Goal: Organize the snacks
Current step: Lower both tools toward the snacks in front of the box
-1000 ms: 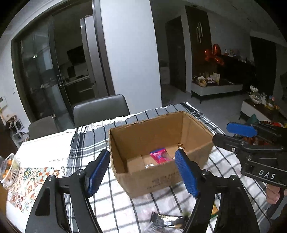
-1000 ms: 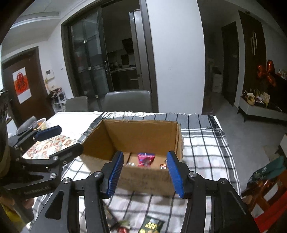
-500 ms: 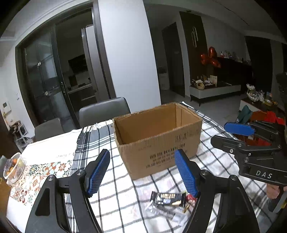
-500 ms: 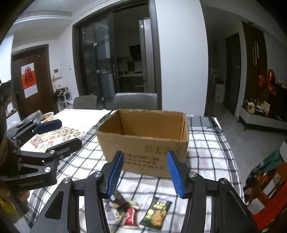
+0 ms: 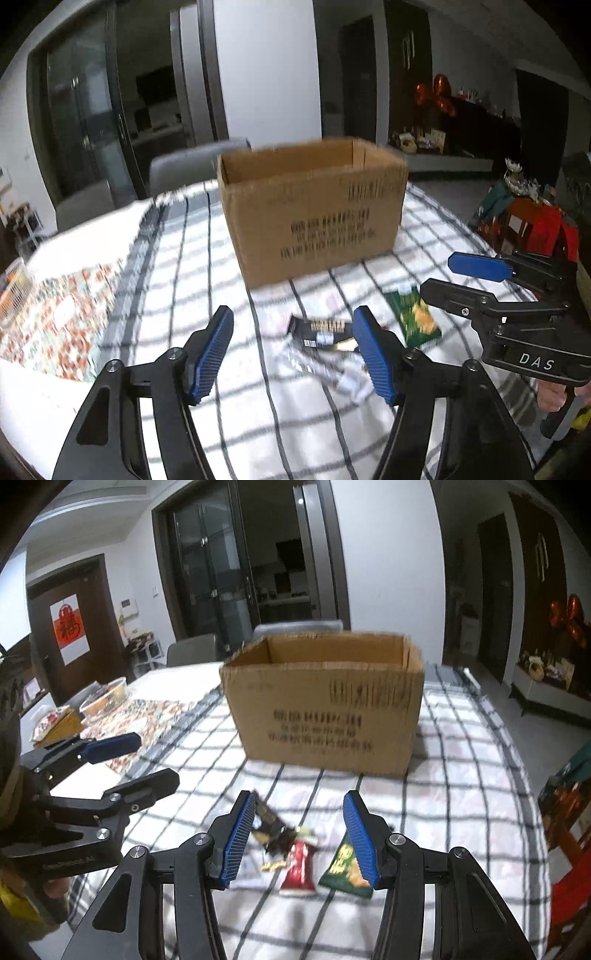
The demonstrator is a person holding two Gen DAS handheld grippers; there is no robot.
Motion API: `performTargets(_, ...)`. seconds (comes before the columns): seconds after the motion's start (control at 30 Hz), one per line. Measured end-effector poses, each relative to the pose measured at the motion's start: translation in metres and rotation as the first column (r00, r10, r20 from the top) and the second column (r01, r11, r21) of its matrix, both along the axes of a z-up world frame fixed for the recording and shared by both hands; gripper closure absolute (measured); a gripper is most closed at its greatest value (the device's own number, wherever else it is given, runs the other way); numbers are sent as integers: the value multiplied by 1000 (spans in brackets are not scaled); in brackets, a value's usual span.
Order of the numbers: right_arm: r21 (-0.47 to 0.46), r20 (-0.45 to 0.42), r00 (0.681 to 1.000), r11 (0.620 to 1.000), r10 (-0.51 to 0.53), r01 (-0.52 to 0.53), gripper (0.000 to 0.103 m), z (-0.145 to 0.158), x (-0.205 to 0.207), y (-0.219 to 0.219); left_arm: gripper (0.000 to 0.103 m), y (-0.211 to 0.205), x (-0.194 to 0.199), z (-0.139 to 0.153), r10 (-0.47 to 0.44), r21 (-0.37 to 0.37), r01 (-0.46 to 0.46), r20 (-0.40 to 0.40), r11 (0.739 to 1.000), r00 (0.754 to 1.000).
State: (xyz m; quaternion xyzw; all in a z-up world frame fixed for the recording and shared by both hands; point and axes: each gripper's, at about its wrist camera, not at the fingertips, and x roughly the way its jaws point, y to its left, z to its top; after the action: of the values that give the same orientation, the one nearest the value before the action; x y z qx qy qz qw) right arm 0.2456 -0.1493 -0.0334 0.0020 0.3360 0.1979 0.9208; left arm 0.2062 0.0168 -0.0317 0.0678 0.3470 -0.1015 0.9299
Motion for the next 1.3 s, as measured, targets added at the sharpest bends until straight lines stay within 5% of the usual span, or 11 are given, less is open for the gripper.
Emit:
performTargets(0.7,26,-184,982,999,31,-27,58,-69,16,18,62,9,31,-78,-29,-170,-26,-313,985,949)
performTargets(1.3,26,-234,972,1000,22,-16,67,-91,32,21,63,0,55,-96,72,-154,-135,-357,979,931)
